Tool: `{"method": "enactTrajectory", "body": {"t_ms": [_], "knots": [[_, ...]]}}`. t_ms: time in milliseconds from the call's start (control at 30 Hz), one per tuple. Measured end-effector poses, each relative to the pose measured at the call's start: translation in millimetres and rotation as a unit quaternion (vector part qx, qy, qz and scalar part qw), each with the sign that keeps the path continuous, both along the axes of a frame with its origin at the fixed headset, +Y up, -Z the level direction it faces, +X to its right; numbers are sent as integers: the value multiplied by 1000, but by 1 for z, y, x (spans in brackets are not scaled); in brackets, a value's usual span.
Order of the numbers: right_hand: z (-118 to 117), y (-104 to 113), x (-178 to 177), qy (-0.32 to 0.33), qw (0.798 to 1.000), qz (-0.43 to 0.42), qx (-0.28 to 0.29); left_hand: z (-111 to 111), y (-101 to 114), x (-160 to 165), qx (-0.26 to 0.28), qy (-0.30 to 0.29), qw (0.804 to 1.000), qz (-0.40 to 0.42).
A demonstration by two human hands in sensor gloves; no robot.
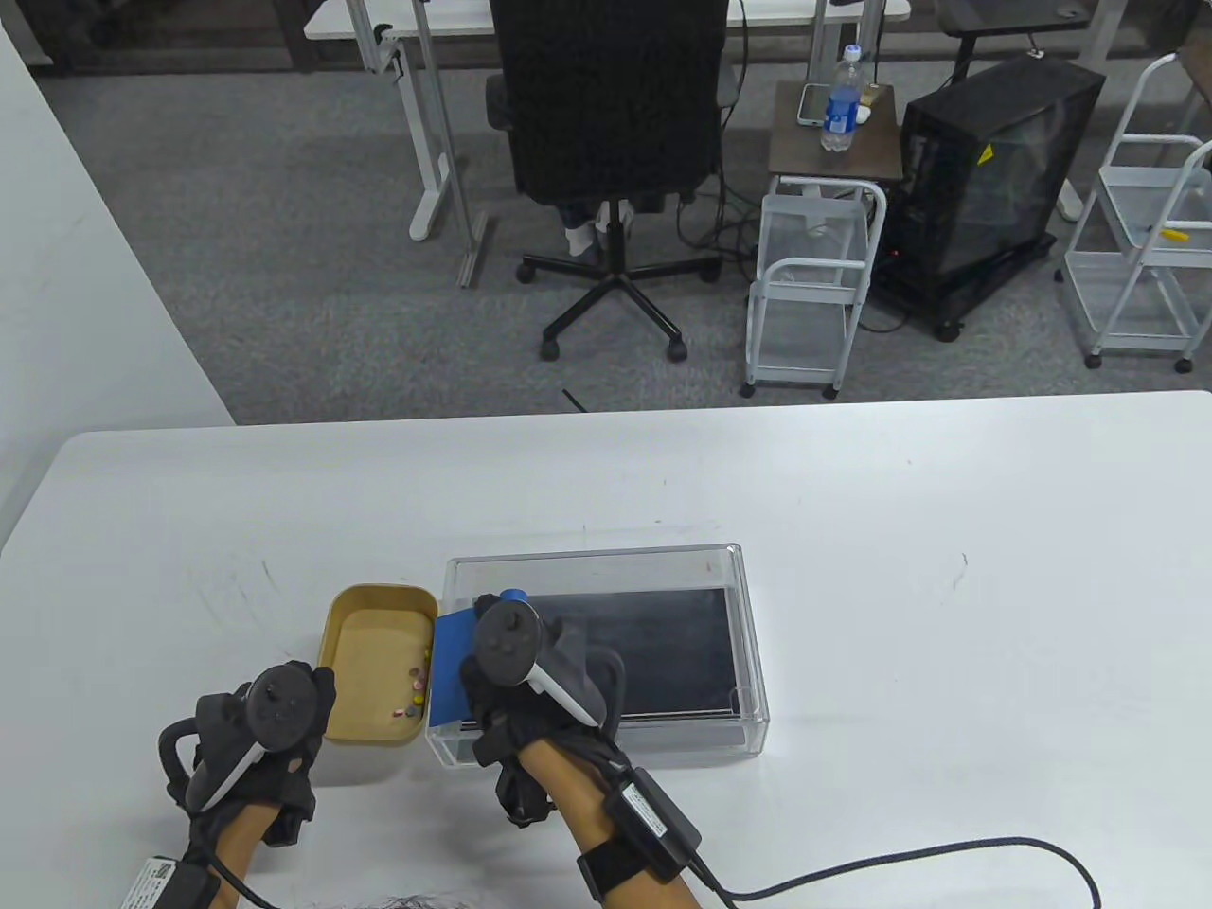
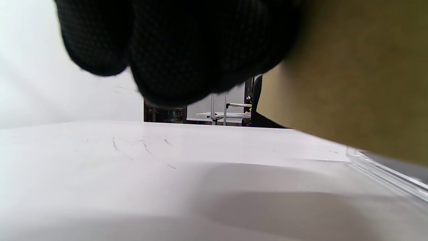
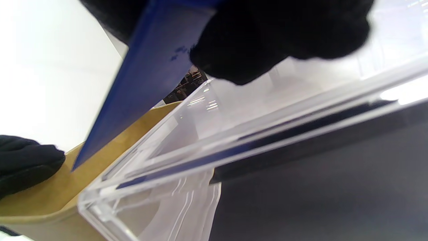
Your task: Scrape buttons from drawer organizer into bento box
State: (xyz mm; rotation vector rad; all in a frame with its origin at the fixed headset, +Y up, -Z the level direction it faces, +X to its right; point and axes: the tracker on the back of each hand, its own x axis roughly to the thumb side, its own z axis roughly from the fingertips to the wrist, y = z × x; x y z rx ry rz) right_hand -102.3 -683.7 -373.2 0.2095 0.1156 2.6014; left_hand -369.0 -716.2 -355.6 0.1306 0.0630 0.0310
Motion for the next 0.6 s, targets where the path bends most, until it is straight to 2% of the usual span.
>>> {"method": "enactTrajectory", "body": {"t_ms": [300, 600], "knots": [[-1, 5, 7, -8, 1000, -5, 14, -6, -3, -13, -10, 33, 999, -4], [0, 9, 6, 6, 999, 4, 41, -14, -15, -20, -43, 54, 998, -9]]}}
